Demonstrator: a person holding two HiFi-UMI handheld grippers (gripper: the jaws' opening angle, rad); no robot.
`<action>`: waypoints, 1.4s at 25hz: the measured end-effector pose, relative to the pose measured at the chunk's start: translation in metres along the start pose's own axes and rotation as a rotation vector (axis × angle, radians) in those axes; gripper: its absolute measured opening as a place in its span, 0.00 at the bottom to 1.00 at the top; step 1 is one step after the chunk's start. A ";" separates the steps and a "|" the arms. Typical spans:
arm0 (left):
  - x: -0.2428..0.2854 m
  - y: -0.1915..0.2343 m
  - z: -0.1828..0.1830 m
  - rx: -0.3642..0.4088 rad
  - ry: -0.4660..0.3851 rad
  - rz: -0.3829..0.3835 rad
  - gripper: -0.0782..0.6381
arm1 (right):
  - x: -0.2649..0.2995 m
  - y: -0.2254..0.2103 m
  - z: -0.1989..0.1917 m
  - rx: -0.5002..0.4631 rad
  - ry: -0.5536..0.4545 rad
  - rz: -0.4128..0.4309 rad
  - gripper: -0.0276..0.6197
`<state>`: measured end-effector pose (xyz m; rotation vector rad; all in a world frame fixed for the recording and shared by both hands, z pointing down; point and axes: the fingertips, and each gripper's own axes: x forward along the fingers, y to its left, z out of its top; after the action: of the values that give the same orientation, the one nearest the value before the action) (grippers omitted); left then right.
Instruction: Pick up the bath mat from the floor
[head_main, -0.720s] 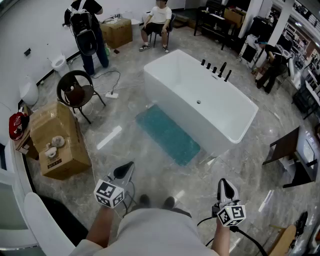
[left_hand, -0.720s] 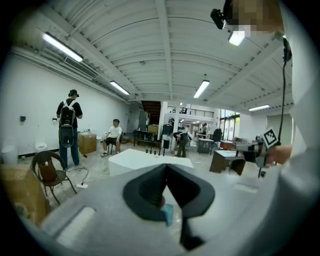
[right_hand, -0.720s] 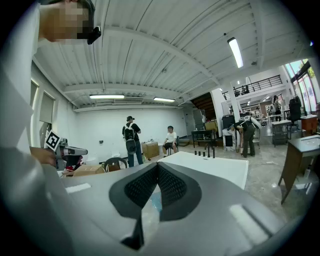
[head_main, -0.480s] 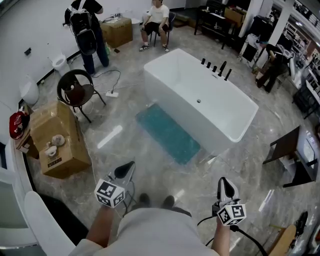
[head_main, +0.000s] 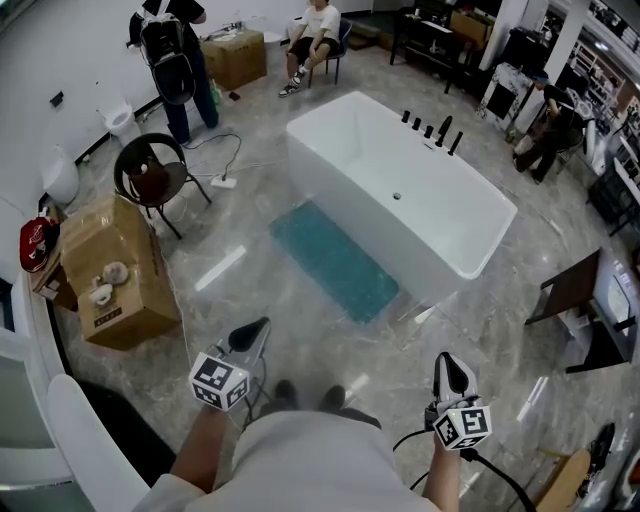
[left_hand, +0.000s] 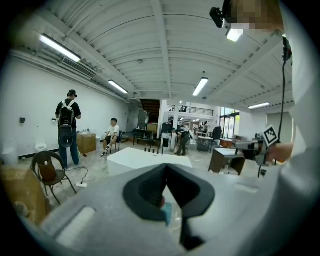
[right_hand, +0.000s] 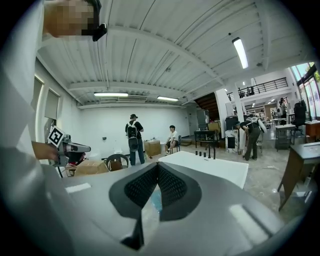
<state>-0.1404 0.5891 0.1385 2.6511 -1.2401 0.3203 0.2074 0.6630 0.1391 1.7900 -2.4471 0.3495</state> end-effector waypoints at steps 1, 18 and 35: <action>0.002 -0.003 0.000 -0.001 -0.001 0.003 0.11 | -0.002 -0.004 -0.002 -0.005 0.002 0.003 0.05; 0.021 -0.030 -0.019 0.015 0.035 0.089 0.11 | -0.012 -0.056 -0.026 0.055 0.029 0.081 0.05; 0.080 0.079 -0.013 0.028 0.041 -0.021 0.11 | 0.087 -0.016 -0.015 0.074 0.014 0.026 0.05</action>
<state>-0.1528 0.4849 0.1795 2.6654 -1.2028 0.3890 0.1950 0.5807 0.1739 1.7789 -2.4809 0.4590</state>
